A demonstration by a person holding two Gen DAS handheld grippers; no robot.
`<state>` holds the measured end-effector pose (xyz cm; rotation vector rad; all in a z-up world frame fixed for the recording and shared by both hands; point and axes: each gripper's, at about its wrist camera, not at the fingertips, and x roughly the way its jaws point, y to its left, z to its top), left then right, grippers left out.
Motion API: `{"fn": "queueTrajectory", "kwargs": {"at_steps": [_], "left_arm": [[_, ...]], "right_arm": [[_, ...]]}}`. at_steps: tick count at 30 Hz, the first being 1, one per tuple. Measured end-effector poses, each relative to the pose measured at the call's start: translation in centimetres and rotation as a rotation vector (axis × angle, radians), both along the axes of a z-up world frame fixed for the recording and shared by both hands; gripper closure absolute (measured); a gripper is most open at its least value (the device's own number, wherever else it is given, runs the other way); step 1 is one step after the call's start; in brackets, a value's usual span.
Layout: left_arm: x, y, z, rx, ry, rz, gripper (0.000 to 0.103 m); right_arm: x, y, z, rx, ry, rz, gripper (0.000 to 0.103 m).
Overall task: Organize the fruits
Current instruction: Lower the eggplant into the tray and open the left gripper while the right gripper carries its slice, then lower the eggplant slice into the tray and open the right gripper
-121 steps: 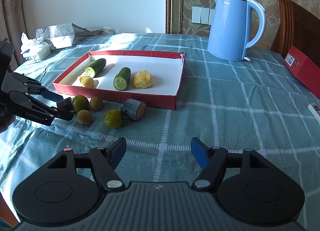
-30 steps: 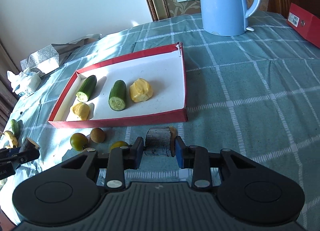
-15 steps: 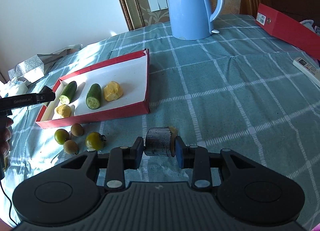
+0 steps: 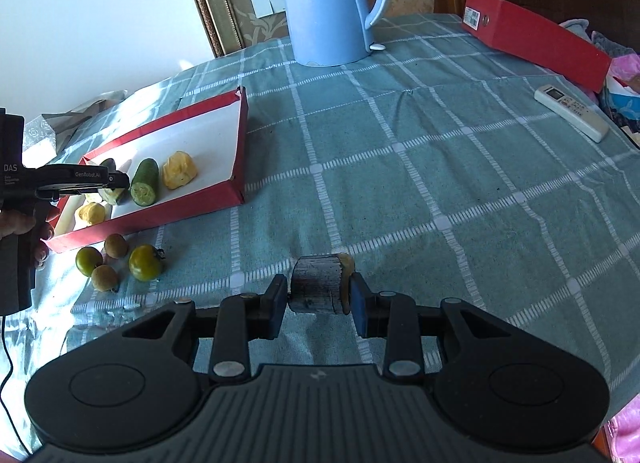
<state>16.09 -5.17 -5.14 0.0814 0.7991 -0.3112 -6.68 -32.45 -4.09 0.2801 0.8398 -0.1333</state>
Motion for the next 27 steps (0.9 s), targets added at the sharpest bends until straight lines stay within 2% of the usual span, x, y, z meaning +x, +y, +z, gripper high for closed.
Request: {"fn": "queueTrajectory", "kwargs": {"at_steps": [1, 2, 4, 5, 8, 14, 16, 21, 24, 27], "left_arm": [[0.0, 0.1, 0.0, 0.002, -0.001, 0.001, 0.055], [-0.2, 0.2, 0.2, 0.004, -0.007, 0.013, 0.052], [-1.0, 0.6, 0.9, 0.002, -0.037, 0.026, 0.037], [-1.3, 0.7, 1.2, 0.008, -0.047, 0.029, 0.035], [-3.0, 1.6, 2.6, 0.019, -0.095, 0.048, 0.034], [-7.8, 4.6, 4.9, -0.054, -0.116, 0.081, 0.034], [-9.6, 5.4, 5.1, -0.054, -0.118, 0.097, 0.03], [-14.0, 7.3, 4.2, -0.021, -0.087, 0.134, 0.027], [-16.0, 9.0, 3.7, -0.057, -0.055, 0.186, 0.027], [-17.4, 10.1, 3.3, -0.067, -0.032, 0.235, 0.027]], "right_arm": [[0.1, 0.1, -0.1, 0.0, 0.003, 0.006, 0.071], [0.2, 0.2, -0.2, 0.0, 0.005, 0.012, 0.071], [0.4, 0.5, -0.2, -0.003, 0.004, 0.028, 0.071], [0.5, 0.6, -0.2, -0.005, 0.003, 0.036, 0.071], [1.2, 1.2, 0.1, -0.007, -0.011, 0.068, 0.071], [3.5, 3.0, 1.4, -0.036, -0.065, 0.161, 0.071], [4.6, 3.7, 2.0, -0.051, -0.089, 0.193, 0.071], [7.6, 5.6, 2.9, -0.097, -0.133, 0.277, 0.071], [9.9, 7.1, 3.0, -0.145, -0.156, 0.336, 0.071], [12.7, 8.0, 1.8, -0.173, -0.134, 0.356, 0.071]]}}
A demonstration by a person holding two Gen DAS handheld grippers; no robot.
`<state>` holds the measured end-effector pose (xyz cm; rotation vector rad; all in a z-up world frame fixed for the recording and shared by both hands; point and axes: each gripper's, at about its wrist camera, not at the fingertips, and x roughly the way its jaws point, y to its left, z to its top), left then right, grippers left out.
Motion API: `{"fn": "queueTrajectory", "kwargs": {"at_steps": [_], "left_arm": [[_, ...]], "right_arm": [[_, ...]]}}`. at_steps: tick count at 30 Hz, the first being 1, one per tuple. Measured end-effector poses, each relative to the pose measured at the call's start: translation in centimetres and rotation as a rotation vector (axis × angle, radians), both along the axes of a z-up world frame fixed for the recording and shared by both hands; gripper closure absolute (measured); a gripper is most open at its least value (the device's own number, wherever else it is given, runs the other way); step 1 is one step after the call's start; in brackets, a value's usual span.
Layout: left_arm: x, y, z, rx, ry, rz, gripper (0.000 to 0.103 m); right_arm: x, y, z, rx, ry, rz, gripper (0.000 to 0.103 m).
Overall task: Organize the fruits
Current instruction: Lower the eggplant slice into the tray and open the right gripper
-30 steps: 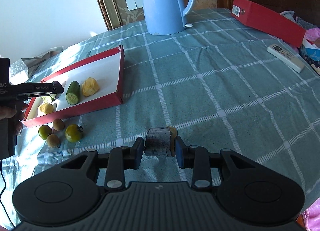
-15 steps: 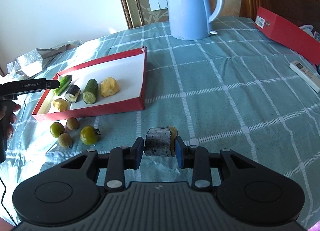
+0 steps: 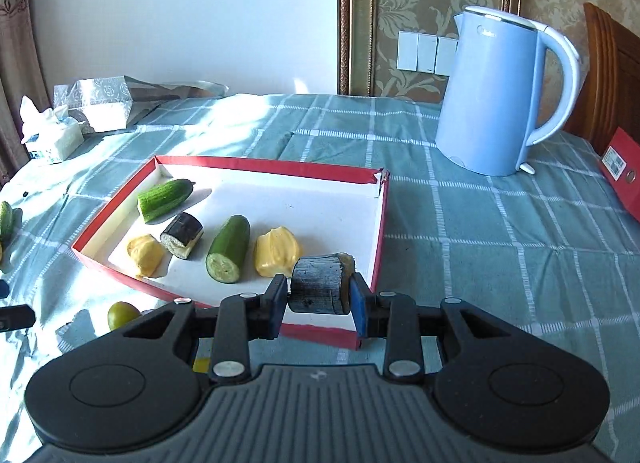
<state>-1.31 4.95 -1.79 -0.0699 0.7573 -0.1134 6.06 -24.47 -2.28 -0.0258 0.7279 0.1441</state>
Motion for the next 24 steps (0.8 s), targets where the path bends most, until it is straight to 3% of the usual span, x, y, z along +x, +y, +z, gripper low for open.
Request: {"fn": "queueTrajectory", "kwargs": {"at_steps": [6, 11, 13, 15, 17, 20, 24], "left_arm": [[-2.4, 1.5, -0.1, 0.017, 0.014, 0.074, 0.027], [-3.0, 1.7, -0.1, 0.016, 0.019, 0.093, 0.027], [-2.8, 1.2, 0.1, 0.014, 0.011, 0.082, 0.027], [-2.5, 0.5, 0.3, 0.014, 0.0, 0.06, 0.027], [-2.0, -0.5, 0.5, 0.016, -0.011, 0.028, 0.026], [-1.2, -2.4, 0.6, 0.016, -0.022, -0.037, 0.026], [-0.4, -4.6, 0.2, 0.045, -0.027, -0.117, 0.026]], "right_arm": [[3.5, 0.6, -3.2, -0.047, 0.076, 0.03, 0.07], [3.4, 0.3, -3.3, -0.042, 0.055, 0.026, 0.066], [2.2, -0.1, -2.0, -0.028, 0.014, 0.032, 0.065], [0.5, -0.6, -0.7, -0.009, -0.023, 0.038, 0.049], [-1.7, -1.3, 0.4, 0.017, -0.056, 0.039, 0.039], [-4.9, -1.9, 1.0, 0.019, -0.071, 0.062, 0.039], [-8.0, -2.1, -0.4, -0.013, -0.021, 0.071, 0.039]]}}
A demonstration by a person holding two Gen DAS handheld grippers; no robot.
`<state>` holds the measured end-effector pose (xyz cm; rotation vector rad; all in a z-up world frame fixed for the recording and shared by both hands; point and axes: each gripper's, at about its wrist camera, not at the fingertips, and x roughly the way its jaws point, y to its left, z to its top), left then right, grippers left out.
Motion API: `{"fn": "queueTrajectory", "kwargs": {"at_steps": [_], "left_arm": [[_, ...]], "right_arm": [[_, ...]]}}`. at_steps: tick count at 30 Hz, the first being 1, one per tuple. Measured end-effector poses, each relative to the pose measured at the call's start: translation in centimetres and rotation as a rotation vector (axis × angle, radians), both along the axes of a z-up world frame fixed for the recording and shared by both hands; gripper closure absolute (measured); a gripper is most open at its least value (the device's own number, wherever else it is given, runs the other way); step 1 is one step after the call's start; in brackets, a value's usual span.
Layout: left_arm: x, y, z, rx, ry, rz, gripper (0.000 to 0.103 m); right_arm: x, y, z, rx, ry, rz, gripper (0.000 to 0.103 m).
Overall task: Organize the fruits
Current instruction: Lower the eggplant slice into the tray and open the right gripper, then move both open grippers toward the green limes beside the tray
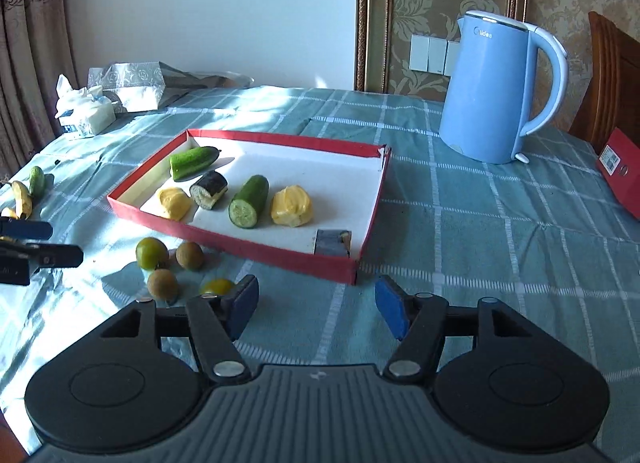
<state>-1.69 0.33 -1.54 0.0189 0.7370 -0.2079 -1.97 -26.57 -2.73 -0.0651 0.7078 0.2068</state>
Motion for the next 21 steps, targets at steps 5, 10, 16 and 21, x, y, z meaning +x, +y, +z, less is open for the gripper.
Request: {"fn": "queueTrajectory", "kwargs": {"at_steps": [5, 10, 16, 21], "left_arm": [[1.4, -1.9, -0.7, 0.02, 0.003, -0.07, 0.026], [3.1, -2.4, -0.8, -0.053, 0.026, -0.037, 0.026], [5.1, -3.1, -2.1, -0.021, 0.071, 0.015, 0.026], [6.3, -2.4, -2.9, -0.07, 0.116, 0.072, 0.026]], "right_arm": [[-2.3, -0.4, -1.6, -0.034, 0.043, -0.023, 0.039], [-3.3, -1.3, -2.0, -0.027, 0.063, -0.069, 0.039], [-4.1, -2.1, -2.2, -0.027, 0.077, -0.103, 0.039], [-4.5, -2.5, -2.4, -0.02, 0.086, -0.121, 0.039]]}}
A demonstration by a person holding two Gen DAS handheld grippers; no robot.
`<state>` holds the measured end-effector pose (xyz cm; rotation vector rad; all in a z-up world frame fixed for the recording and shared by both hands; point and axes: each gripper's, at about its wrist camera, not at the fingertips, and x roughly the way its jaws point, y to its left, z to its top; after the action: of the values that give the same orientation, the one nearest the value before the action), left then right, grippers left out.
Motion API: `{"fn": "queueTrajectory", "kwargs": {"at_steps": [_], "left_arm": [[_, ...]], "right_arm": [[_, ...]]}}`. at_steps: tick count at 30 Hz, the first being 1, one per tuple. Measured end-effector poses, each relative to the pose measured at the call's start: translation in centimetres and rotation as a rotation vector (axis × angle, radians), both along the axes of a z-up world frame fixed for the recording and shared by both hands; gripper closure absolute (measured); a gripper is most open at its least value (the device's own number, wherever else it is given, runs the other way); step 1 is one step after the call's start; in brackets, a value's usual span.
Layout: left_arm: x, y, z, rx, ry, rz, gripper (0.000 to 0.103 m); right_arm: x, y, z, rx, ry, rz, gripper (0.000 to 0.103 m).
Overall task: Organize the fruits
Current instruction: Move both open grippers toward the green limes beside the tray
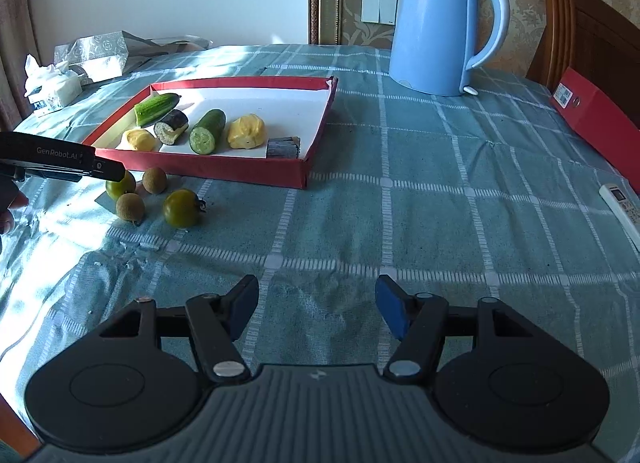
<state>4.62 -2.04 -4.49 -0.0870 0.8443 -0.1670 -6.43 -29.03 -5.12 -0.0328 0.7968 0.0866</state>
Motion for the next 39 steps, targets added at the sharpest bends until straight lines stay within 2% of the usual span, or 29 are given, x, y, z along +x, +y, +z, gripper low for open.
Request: {"fn": "queueTrajectory", "kwargs": {"at_steps": [6, 10, 14, 17, 19, 22, 31, 39], "left_arm": [[1.2, 0.0, -0.8, -0.01, 0.047, 0.054, 0.026], [1.2, -0.4, -1.1, 0.02, 0.047, 0.041, 0.036], [1.1, -1.1, -1.4, 0.039, 0.043, 0.014, 0.04], [0.8, -1.6, -1.4, 0.055, 0.025, -0.011, 0.049], [0.7, -1.9, -1.4, 0.057, 0.013, -0.029, 0.059], [0.6, -2.3, -1.5, 0.064, 0.01, -0.056, 0.067], [0.3, -2.4, -1.7, 0.073, -0.012, -0.07, 0.072], [-0.7, -0.6, -0.8, 0.048, -0.023, -0.014, 0.072]], "right_arm": [[0.1, 0.1, -0.1, 0.003, 0.007, 0.005, 0.039], [0.3, 0.0, -0.1, 0.014, 0.009, 0.001, 0.039], [0.6, -0.1, -0.2, 0.016, 0.012, -0.002, 0.039], [0.6, -0.1, -0.2, 0.02, 0.015, -0.002, 0.039], [0.7, -0.1, -0.3, 0.02, 0.016, 0.0, 0.039], [0.8, -0.1, -0.4, 0.025, 0.019, 0.0, 0.039], [1.0, 0.1, -0.3, 0.028, 0.004, 0.015, 0.039], [1.8, 1.2, 0.1, 0.027, -0.013, 0.072, 0.039]]}}
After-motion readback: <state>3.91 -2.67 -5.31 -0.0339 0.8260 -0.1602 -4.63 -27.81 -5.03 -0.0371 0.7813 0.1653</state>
